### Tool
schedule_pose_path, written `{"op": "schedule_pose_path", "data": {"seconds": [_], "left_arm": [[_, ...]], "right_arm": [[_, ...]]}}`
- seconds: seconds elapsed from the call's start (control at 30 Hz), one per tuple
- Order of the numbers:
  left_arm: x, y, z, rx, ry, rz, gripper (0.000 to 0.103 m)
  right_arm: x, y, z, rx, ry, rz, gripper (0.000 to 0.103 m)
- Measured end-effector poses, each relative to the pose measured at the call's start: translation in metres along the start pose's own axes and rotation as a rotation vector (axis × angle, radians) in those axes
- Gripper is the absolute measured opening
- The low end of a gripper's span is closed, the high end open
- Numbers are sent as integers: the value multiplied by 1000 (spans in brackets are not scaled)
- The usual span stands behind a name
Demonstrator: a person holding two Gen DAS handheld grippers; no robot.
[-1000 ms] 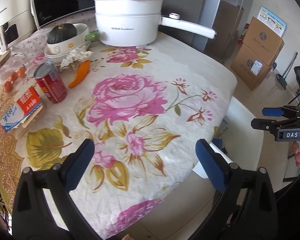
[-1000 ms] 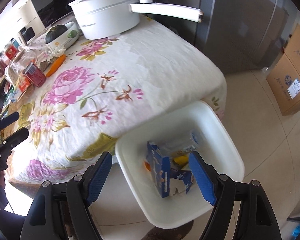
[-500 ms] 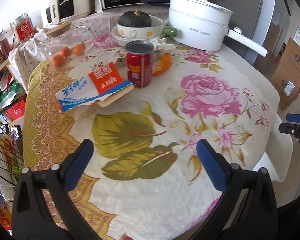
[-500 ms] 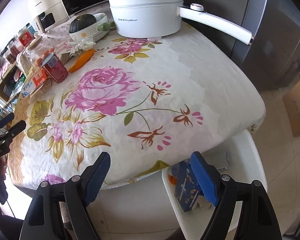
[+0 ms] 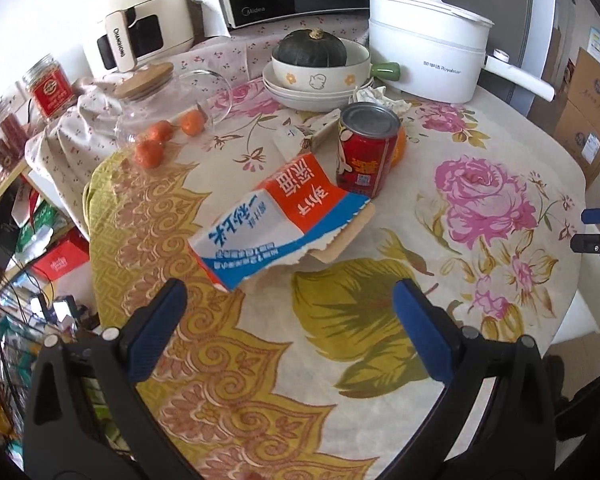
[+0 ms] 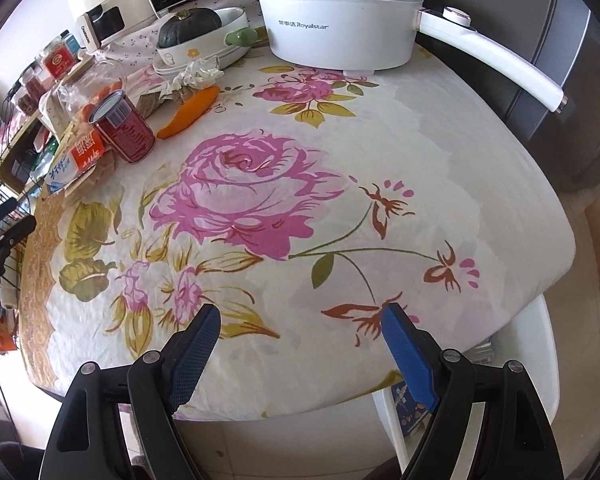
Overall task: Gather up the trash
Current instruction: 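Move both tools back over the table toward the carton and red can, then grasp the orange-and-white carton with the left tool while the right tool grasps the red can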
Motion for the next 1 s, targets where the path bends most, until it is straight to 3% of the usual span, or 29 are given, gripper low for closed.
{"op": "schedule_pose_path", "data": {"seconds": [0.23,0.43,0.53,0.6,0.63,0.77,1.0], "left_arm": [[-36,-31,9,80,-90,55,102],[-43,-65,20,139,-35,113,100],[-39,-78,21,156,-6,129,86],[-33,-83,21,199,21,131,66],[-30,-84,21,216,34,132,62],[-21,-77,23,260,108,82,52],[7,-58,23,308,234,76,39]], "right_arm": [[-5,-9,3,14,30,22,84],[-4,-16,3,26,45,41,84],[-4,-19,4,28,46,48,84],[-3,-22,5,28,47,53,84],[-4,-23,5,29,47,55,84],[-4,-25,10,27,46,59,84],[1,-18,24,17,53,42,84]]}}
Point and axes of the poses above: each gripper's, at about its wrist camera, not at the fingertips, and y roughly against the way its jaws point, z to its left, x to its underside, the point moved 9 cm from there along -y, roughly the way its jaws point, and after that the axes turned 15 degrees about z, right-handed, at the moved point
